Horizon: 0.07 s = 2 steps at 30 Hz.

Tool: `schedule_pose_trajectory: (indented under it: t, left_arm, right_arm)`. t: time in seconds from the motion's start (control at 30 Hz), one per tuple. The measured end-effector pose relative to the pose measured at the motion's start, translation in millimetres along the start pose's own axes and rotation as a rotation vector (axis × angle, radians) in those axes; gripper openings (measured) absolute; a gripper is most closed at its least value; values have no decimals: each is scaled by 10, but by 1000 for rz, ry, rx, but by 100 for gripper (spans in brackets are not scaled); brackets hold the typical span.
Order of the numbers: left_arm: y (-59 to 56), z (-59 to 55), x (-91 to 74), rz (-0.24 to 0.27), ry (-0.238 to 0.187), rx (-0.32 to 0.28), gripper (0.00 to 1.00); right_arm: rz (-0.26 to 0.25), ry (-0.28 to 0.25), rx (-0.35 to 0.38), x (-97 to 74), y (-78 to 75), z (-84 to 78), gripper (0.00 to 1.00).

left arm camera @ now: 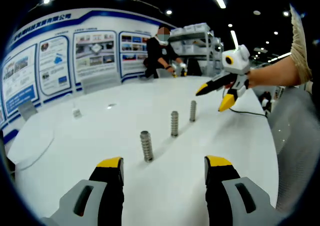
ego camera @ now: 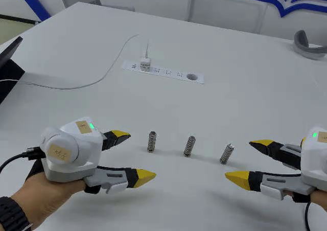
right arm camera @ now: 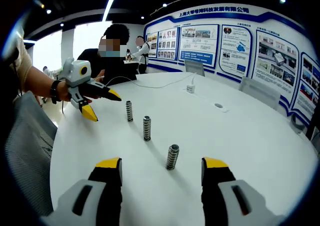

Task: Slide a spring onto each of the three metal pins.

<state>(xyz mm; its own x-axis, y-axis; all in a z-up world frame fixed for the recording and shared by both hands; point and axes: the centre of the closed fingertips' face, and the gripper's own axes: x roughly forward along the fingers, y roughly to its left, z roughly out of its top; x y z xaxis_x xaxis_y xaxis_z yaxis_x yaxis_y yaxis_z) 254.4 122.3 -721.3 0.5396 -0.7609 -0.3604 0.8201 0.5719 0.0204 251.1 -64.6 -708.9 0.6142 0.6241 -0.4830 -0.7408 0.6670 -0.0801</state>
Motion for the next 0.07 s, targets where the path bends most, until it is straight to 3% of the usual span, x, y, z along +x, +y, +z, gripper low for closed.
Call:
schedule_pose_trajectory:
  t: [0.07]
  left_arm:
    - [3, -9, 3, 2, 2, -1, 67]
  right_arm:
    - [-7, -8, 14, 0, -12, -22, 66]
